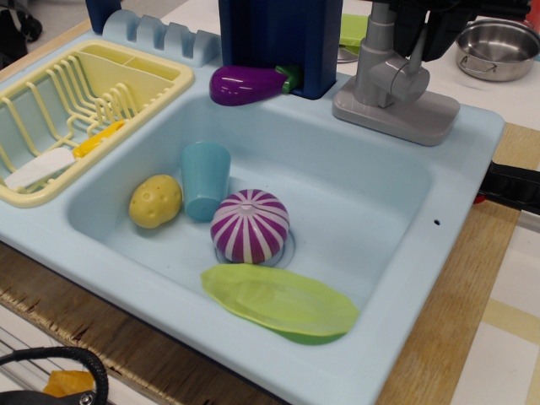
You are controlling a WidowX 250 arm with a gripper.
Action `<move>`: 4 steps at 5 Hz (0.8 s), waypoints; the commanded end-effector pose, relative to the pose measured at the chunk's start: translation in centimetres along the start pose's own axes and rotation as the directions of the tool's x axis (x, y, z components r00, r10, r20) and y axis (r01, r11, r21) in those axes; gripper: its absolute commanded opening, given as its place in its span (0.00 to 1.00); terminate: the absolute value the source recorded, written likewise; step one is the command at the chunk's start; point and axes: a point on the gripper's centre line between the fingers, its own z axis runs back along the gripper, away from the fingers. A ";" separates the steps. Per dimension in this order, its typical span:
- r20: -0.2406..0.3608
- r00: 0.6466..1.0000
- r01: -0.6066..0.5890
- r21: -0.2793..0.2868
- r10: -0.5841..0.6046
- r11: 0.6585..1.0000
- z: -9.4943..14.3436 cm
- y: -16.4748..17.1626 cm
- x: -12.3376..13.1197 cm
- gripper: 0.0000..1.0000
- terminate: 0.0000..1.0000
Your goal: Turn lever vertical to-front
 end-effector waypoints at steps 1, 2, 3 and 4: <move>-0.037 0.998 0.055 -0.032 -0.056 0.998 2.2 1.3 -2.2 0.00 0.00; -0.068 0.996 0.058 -0.045 -0.061 0.997 1.3 2.4 -3.4 0.00 0.00; -0.115 0.990 0.071 -0.059 -0.077 0.996 0.2 3.4 -3.8 0.00 0.00; -0.148 0.986 0.068 -0.062 -0.077 0.996 -0.3 4.1 -4.7 0.00 0.00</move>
